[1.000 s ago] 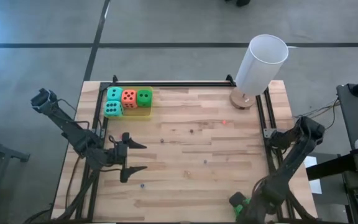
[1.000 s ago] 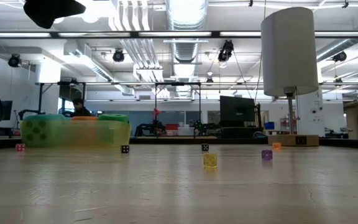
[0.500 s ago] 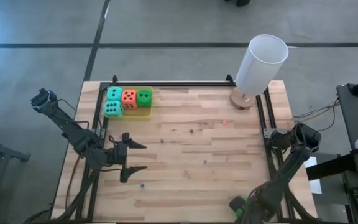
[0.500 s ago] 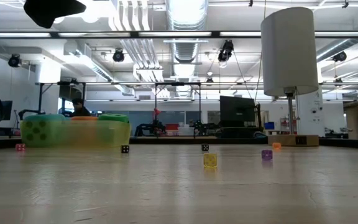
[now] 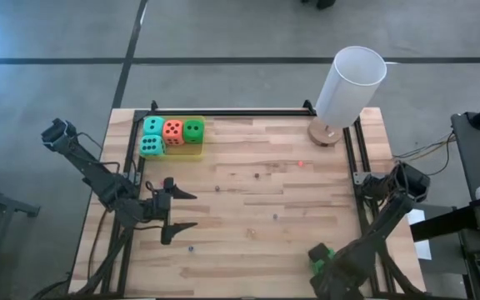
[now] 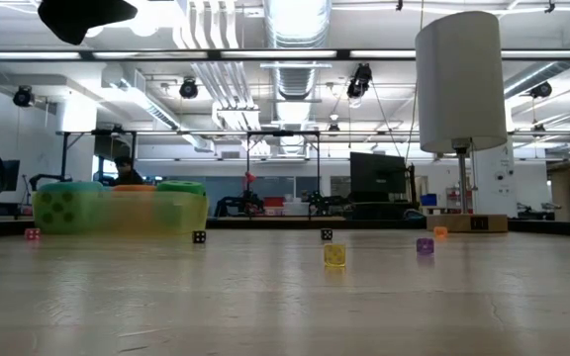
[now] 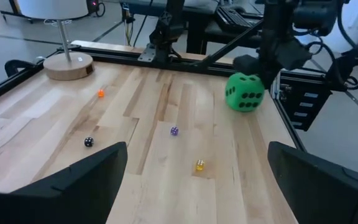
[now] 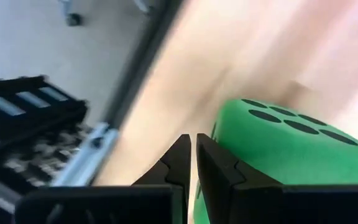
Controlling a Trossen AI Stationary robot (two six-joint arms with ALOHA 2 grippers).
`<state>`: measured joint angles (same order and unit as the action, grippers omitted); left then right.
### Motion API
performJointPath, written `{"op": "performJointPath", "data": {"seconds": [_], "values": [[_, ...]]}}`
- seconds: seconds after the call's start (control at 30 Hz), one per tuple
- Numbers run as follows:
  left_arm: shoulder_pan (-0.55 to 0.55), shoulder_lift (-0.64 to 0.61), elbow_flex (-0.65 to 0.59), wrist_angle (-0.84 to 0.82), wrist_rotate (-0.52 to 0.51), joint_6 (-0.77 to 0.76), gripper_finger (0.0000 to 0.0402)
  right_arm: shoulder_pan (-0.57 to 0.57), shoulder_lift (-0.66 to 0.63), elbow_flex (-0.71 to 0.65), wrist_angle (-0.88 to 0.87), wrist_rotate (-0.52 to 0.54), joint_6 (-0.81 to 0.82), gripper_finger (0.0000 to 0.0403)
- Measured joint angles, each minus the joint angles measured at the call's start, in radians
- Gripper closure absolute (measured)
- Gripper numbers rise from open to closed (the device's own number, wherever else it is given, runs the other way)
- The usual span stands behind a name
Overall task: Pick & Place Dice
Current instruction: Put the green large die into the yellow container
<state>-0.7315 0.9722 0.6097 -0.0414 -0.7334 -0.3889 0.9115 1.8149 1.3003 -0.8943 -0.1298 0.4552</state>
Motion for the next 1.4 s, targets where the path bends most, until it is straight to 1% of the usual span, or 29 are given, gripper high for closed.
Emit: {"op": "performJointPath", "data": {"seconds": [0.13, 0.27, 0.4, 0.5, 0.67, 0.8, 0.97, 1.23, 1.4], "values": [[0.0, 0.0, 0.0, 0.0, 0.0, 0.02, 0.001, -0.033, 0.0, 0.0, -0.048, 0.081, -0.028, 0.0375], [0.0, 0.0, 0.0, 0.0, 0.0, 0.026, 0.0007, -0.069, 0.007, -0.007, -0.126, 0.209, -0.088, 0.0374], [0.0, 0.0, 0.0, 0.0, 0.0, 0.026, 0.0008, -0.119, 0.006, -0.008, -0.21, 0.3, -0.122, 0.0374], [0.0, 0.0, 0.0, 0.0, 0.0, 0.026, 0.001, -0.161, 0.006, -0.013, -0.277, 0.349, -0.128, 0.0374], [0.0, 0.0, 0.0, 0.0, 0.0, 0.026, 0.001, -0.208, 0.006, -0.014, -0.323, 0.401, -0.159, 0.0374], [0.0, 0.0, 0.0, 0.0, 0.0, 0.026, 0.0007, -0.214, -0.004, -0.014, -0.325, 0.403, -0.176, 0.0374], [0.0, 0.0, 0.0, 0.0, 0.0, 0.026, 0.001, -0.188, -0.074, -0.007, -0.33, 0.398, -0.107, 0.0374], [0.0, 0.0, 0.0, 0.0, 0.0, 0.026, 0.0007, -0.118, -0.251, -0.025, -0.332, 0.308, 0.15, 0.0374], [0.0, 0.0, 0.0, 0.0, 0.0, 0.031, 0.0009, -0.109, -0.323, -0.097, -0.33, 0.225, 0.33, 0.0374]]}}
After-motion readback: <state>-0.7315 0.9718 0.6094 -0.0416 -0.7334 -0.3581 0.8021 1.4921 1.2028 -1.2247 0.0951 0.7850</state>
